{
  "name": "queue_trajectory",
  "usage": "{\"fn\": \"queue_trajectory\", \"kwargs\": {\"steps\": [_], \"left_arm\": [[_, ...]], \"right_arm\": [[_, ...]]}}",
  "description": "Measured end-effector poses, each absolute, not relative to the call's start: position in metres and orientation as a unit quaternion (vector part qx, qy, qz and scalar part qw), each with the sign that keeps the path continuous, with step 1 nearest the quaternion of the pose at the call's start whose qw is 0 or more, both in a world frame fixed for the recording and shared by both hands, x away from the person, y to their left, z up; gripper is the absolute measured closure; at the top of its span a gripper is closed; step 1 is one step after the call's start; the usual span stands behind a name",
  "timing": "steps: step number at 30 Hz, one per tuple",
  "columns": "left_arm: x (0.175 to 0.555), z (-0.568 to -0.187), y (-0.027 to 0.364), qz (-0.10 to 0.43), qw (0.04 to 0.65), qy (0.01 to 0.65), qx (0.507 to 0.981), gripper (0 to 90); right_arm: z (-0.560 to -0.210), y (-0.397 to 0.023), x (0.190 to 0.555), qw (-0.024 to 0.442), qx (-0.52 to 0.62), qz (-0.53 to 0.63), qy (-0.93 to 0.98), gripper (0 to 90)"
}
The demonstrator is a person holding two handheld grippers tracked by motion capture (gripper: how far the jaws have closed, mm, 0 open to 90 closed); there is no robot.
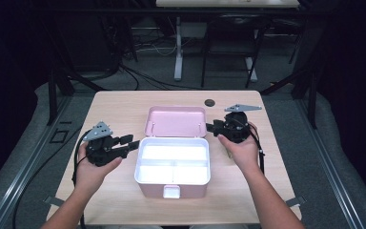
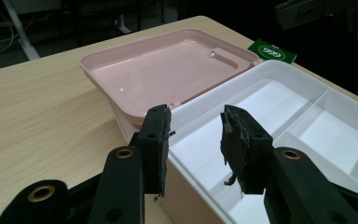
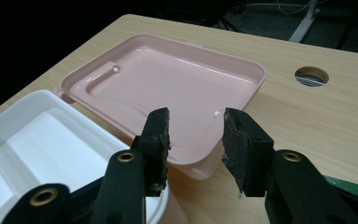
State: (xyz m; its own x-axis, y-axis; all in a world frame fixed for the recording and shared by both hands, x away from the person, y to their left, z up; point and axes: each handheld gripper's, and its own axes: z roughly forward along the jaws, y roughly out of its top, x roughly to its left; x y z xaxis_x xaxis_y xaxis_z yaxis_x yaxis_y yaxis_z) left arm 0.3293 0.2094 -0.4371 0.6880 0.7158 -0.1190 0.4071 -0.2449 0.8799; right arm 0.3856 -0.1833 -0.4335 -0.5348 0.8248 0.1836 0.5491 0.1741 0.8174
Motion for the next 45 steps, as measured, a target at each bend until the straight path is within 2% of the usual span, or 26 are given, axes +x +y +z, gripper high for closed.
{"fn": "queue_trajectory", "kwargs": {"steps": [9,15,26,35,36,45], "left_arm": [[0.332,-0.430,0.204,0.159,0.485,0.359,0.782,58.9],[0.334,-0.428,0.201,0.160,0.475,0.359,0.787,57.6],[0.337,-0.421,0.195,0.158,0.462,0.351,0.799,56.5],[0.342,-0.415,0.189,0.128,0.453,0.351,0.809,52.7],[0.342,-0.414,0.188,0.126,0.452,0.349,0.811,52.7],[0.348,-0.411,0.180,0.122,0.424,0.328,0.835,55.9]], "right_arm": [[-0.433,-0.192,0.352,0.178,0.444,0.465,0.745,53.8],[-0.439,-0.195,0.341,0.172,0.439,0.464,0.750,52.2],[-0.446,-0.199,0.328,0.171,0.434,0.474,0.747,51.4],[-0.450,-0.199,0.318,0.167,0.430,0.481,0.746,49.7],[-0.450,-0.198,0.317,0.177,0.434,0.473,0.746,48.9],[-0.453,-0.194,0.313,0.169,0.422,0.466,0.759,45.4]]}}
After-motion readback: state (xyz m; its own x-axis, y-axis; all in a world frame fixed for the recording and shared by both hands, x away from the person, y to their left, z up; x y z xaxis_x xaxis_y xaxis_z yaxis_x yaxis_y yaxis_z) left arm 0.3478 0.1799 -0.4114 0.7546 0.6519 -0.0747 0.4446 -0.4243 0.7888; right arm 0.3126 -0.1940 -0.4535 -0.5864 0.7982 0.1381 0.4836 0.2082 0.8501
